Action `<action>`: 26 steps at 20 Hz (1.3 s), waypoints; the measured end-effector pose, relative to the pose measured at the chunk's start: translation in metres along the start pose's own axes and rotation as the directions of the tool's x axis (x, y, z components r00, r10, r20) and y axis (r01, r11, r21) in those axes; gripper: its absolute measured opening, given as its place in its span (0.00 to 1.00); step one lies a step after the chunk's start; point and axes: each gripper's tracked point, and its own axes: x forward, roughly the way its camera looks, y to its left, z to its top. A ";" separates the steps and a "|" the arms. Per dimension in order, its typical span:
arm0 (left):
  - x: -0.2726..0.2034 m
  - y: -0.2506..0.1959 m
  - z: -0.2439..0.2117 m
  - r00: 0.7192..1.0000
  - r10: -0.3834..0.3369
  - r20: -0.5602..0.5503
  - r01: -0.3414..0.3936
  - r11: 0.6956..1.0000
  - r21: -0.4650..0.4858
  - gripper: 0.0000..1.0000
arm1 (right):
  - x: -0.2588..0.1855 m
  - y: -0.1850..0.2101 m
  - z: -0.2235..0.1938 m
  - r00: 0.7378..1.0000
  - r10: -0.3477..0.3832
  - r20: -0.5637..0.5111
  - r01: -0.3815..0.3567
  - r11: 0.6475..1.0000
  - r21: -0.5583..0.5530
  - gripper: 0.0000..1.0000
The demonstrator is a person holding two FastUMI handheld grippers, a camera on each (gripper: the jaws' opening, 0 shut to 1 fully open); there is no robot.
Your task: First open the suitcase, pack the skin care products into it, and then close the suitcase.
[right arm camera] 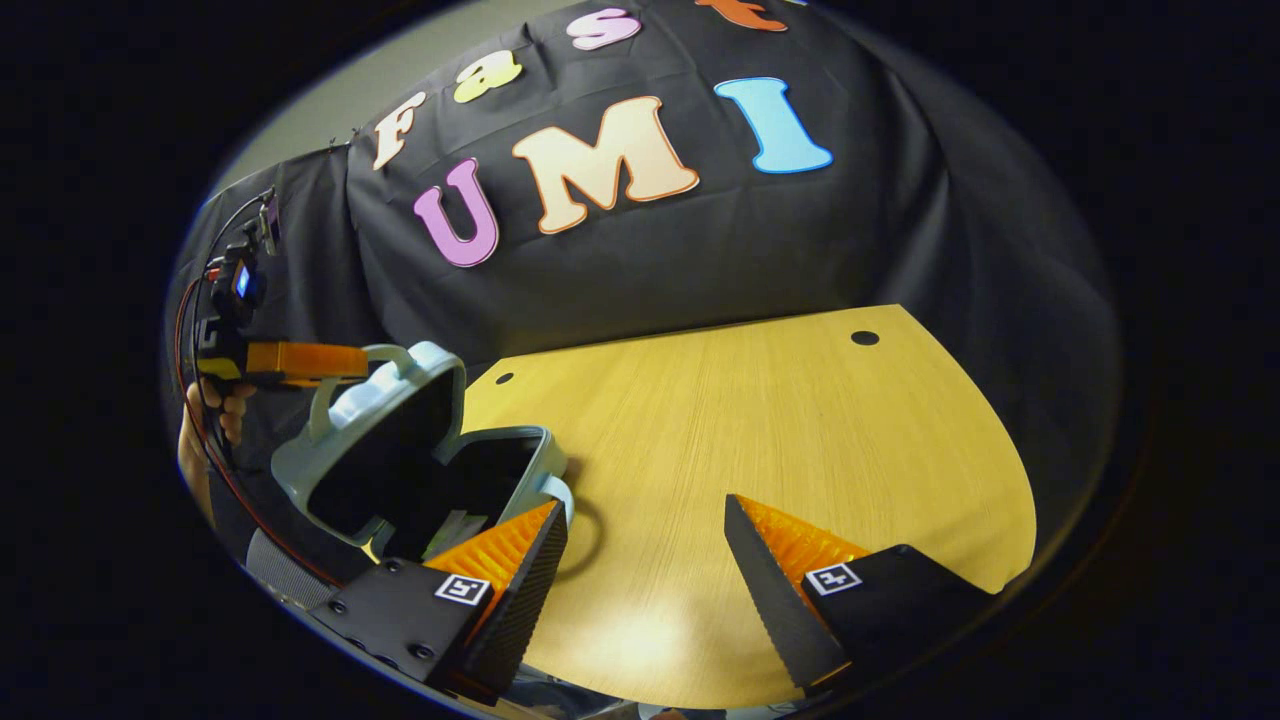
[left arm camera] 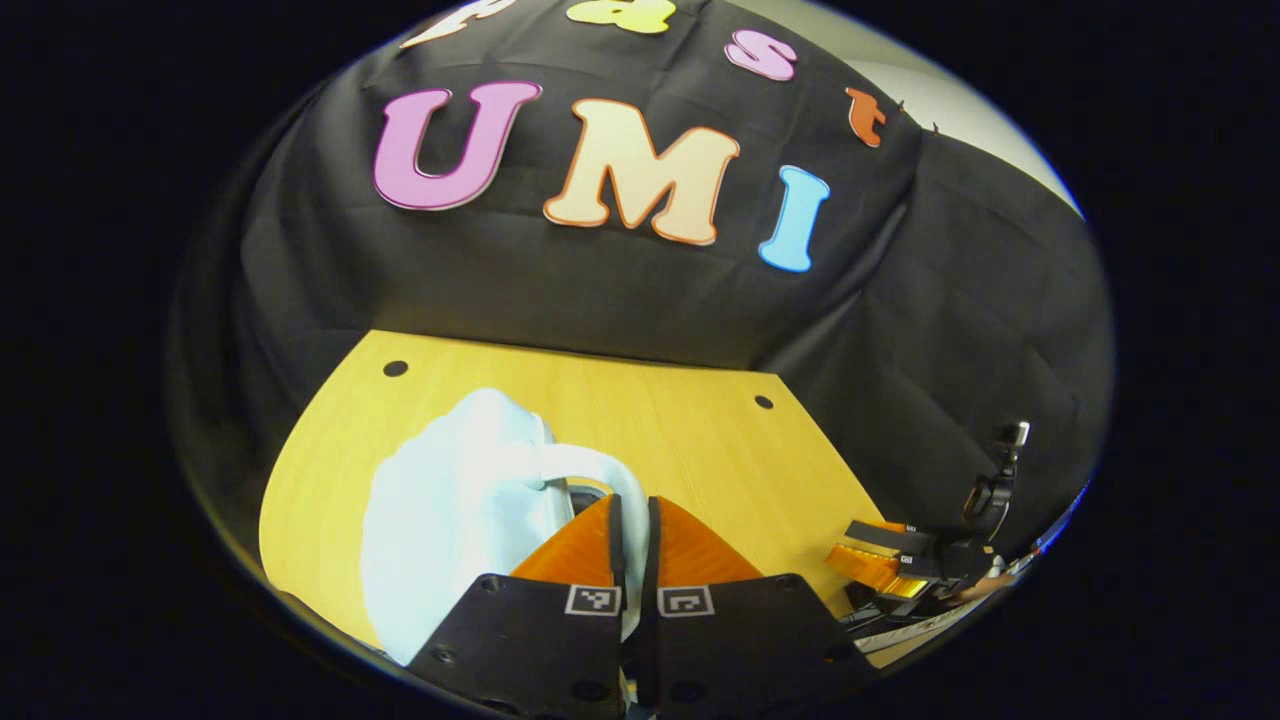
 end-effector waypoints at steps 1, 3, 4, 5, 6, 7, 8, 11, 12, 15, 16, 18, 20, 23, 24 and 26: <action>0.008 -0.007 -0.007 1.000 0.002 -0.016 -0.002 1.000 0.015 0.00 | -0.002 -0.003 0.000 1.000 -0.002 0.002 0.002 1.000 -0.005 0.98; 0.021 -0.017 -0.022 0.999 0.002 -0.050 0.000 1.000 0.029 0.00 | -0.005 -0.008 -0.001 1.000 -0.003 0.000 0.003 1.000 -0.015 0.98; 0.028 -0.022 -0.030 0.998 0.000 -0.065 0.002 1.000 0.026 0.00 | -0.007 -0.010 -0.001 1.000 -0.001 0.002 0.001 1.000 -0.020 0.98; 0.034 -0.026 -0.037 0.997 0.002 -0.075 0.000 1.000 0.022 0.01 | -0.009 -0.012 0.001 1.000 0.002 0.005 -0.002 1.000 -0.026 0.98; 0.041 -0.030 -0.045 0.997 0.003 -0.083 -0.002 1.000 0.015 0.01 | -0.012 -0.016 0.002 1.000 0.005 0.008 -0.005 0.999 -0.033 0.98; 0.046 -0.034 -0.052 0.996 0.005 -0.092 -0.004 1.000 0.012 0.02 | -0.014 -0.020 0.005 1.000 0.006 0.012 -0.006 0.999 -0.040 0.98; 0.051 -0.036 -0.059 0.995 0.013 -0.101 -0.012 1.000 0.010 0.03 | -0.017 -0.025 0.006 1.000 0.010 0.015 -0.010 0.999 -0.042 0.98; 0.060 -0.046 -0.071 0.993 0.054 -0.101 -0.054 0.999 0.006 0.09 | -0.026 -0.038 0.016 0.999 0.024 0.025 -0.023 0.999 -0.037 0.98; 0.063 -0.046 -0.066 0.994 0.082 -0.073 -0.081 0.997 0.021 0.11 | -0.030 -0.042 0.020 0.999 0.029 0.030 -0.028 0.999 -0.042 0.98; 0.054 -0.058 -0.039 0.990 0.133 0.053 -0.135 0.990 0.032 0.43 | -0.039 -0.047 0.047 0.996 0.026 0.083 -0.018 0.996 -0.089 0.98; 0.048 -0.059 -0.032 0.983 0.155 0.096 -0.158 0.987 0.033 0.64 | -0.044 -0.043 0.062 0.992 0.024 0.121 -0.011 0.994 -0.104 0.98; 0.029 -0.063 -0.009 0.959 0.190 0.210 -0.206 0.977 0.058 0.87 | -0.055 -0.030 0.097 0.975 0.023 0.219 0.006 0.991 -0.133 0.98; 0.006 -0.061 0.020 0.911 0.239 0.336 -0.285 0.954 0.095 0.90 | -0.070 -0.014 0.137 0.939 0.008 0.344 0.051 0.985 -0.163 0.98; -0.016 -0.067 0.048 0.856 0.254 0.451 -0.352 0.924 0.148 0.93 | -0.101 0.011 0.195 0.842 -0.021 0.539 0.133 0.976 -0.171 0.98; -0.022 -0.069 0.053 0.845 0.249 0.473 -0.362 0.918 0.162 0.94 | -0.111 0.020 0.209 0.810 -0.028 0.586 0.153 0.974 -0.165 0.98; -0.034 -0.072 0.066 0.822 0.239 0.517 -0.373 0.912 0.171 0.94 | -0.125 0.035 0.228 0.753 -0.048 0.656 0.191 0.970 -0.148 0.97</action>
